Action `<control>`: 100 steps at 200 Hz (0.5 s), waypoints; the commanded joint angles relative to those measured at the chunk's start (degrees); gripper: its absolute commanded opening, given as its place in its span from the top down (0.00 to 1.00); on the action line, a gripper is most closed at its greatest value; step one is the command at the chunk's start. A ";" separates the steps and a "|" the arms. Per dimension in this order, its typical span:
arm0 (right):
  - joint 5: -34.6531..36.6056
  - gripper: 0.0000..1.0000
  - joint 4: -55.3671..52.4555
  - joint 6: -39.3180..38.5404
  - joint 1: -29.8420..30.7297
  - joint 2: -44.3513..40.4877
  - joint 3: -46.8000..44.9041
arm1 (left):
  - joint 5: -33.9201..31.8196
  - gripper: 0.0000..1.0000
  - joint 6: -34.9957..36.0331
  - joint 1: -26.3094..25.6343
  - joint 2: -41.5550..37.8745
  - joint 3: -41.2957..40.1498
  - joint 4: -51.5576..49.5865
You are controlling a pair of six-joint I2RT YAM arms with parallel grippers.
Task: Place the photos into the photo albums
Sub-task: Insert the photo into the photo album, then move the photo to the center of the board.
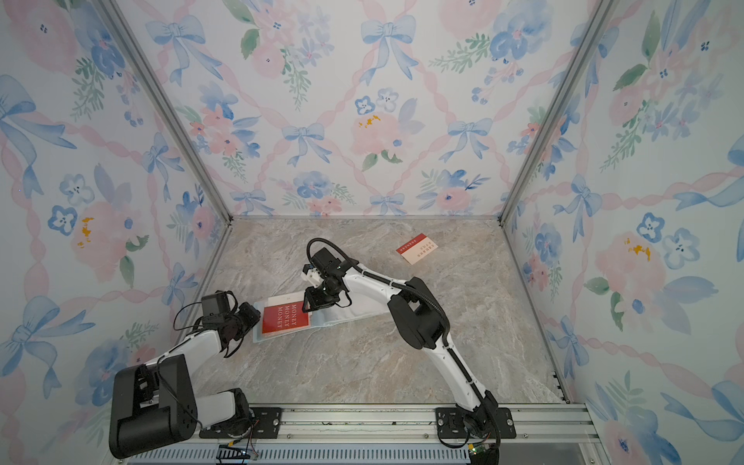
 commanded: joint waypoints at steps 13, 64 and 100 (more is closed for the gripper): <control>1.60 0.61 1.17 -1.00 -3.15 -6.86 -5.21 | -0.68 0.83 -0.01 -0.01 -0.49 1.90 -0.44; 0.00 0.61 5.79 0.76 -5.54 -10.92 -11.03 | -0.11 0.83 -0.68 0.03 -1.78 3.63 -0.52; -0.89 0.61 7.71 1.01 -8.91 -12.88 -14.24 | 2.13 0.83 -1.07 -0.17 -3.35 4.95 -0.50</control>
